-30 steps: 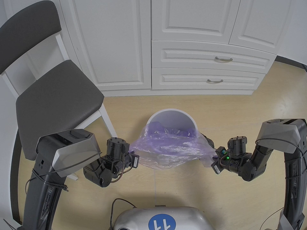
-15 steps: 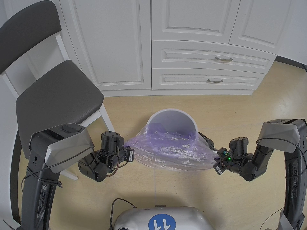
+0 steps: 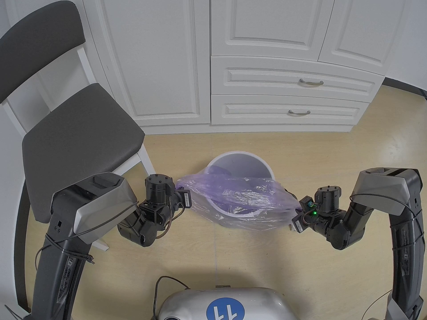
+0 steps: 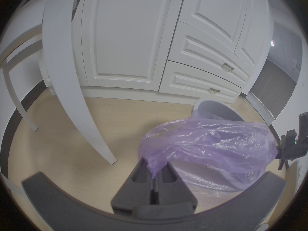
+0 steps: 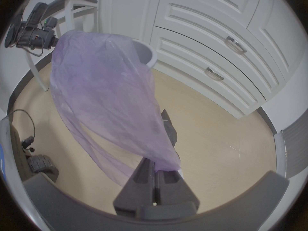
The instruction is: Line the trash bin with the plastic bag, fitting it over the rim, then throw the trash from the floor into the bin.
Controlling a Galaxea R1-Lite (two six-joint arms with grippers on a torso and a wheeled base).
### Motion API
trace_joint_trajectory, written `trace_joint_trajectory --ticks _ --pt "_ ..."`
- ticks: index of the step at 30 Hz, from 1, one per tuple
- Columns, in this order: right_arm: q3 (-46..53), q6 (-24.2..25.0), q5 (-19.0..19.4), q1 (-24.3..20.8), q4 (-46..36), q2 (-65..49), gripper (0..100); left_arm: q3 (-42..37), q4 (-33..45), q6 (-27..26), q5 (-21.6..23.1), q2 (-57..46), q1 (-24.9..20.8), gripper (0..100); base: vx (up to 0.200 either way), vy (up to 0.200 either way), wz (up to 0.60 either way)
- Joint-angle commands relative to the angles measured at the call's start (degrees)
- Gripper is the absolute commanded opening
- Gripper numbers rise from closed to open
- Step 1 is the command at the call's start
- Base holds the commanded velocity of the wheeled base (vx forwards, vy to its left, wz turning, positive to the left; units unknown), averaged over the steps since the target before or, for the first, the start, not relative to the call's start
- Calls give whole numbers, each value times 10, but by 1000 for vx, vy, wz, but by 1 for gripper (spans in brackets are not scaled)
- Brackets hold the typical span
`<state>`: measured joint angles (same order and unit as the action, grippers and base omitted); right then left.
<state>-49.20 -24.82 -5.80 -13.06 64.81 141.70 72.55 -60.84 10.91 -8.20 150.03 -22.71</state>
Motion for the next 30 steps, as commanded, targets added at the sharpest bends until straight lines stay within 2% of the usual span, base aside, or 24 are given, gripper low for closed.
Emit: trace_joint_trajectory --ticks 1,10,11,25,28,30 --pt "-19 17 -1 1 3 4 0 14 -1 3 -1 6 2 0 0 0 0" --pt "-44 56 -17 -11 7 16 0 30 -2 26 -1 7 5 0 0 0 0" --pt "-43 57 -17 -11 7 12 100 30 -3 29 -1 6 5 0 0 0 0" --pt "-26 76 -7 -5 9 -36 100 30 -28 38 -1 2 5 0 0 0 0" --pt "-21 77 16 0 9 -37 100 30 -26 38 -1 3 5 0 0 0 0" --pt "-3 77 60 7 13 -49 100 30 -26 38 -1 1 5 0 0 0 0"
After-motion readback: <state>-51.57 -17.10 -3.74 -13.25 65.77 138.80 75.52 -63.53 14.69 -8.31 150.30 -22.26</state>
